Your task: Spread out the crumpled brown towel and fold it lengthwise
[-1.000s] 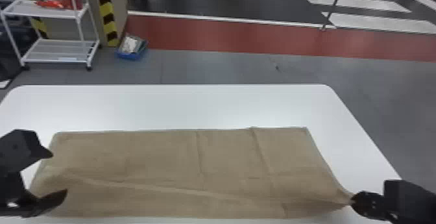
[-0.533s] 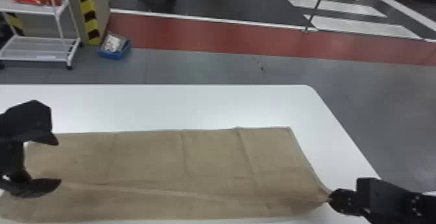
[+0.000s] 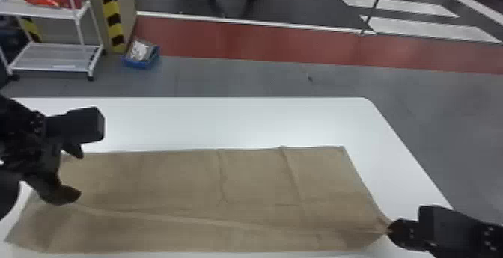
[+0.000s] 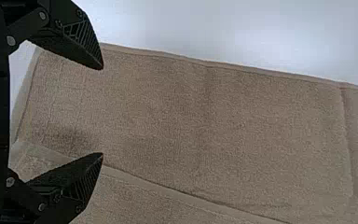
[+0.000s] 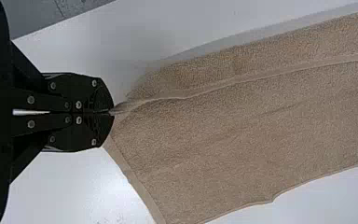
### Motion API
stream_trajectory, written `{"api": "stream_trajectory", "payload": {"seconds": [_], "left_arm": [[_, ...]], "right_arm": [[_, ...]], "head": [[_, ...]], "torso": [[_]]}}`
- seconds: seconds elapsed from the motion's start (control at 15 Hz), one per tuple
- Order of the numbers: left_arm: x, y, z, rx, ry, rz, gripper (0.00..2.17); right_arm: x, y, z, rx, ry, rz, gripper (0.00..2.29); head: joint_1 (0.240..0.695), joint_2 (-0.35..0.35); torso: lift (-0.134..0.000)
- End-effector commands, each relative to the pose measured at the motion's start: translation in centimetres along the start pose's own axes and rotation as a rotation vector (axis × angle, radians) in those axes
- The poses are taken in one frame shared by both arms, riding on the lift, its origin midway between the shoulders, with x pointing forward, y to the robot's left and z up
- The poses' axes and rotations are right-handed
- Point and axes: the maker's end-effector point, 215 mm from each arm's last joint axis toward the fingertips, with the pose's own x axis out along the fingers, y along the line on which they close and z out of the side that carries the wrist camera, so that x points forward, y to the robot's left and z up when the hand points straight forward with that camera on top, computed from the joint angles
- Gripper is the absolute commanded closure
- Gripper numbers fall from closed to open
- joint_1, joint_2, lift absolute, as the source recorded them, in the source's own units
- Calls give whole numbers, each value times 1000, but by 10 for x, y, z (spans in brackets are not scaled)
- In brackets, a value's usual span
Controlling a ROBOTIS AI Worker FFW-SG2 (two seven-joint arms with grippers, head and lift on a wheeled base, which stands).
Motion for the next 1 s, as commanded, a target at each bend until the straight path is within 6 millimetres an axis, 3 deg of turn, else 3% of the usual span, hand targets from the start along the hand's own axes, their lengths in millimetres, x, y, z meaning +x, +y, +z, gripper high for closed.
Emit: {"api": "stream_trajectory", "payload": {"seconds": [0.0,0.27,0.93], "left_arm": [[1,1,-17,17,60,-12,269],[3,-15,-41,39,129,-29,265],[3,-24,-53,30,144,-38,269]], "right_arm": [[1,1,-2,2,8,7,2010],[2,0,-7,16,17,6,2007],[4,1,-9,20,35,8,2007]], "head": [[695,-191],[695,-159],[695,-141]], "torso": [[-124],[-124],[-124]]}}
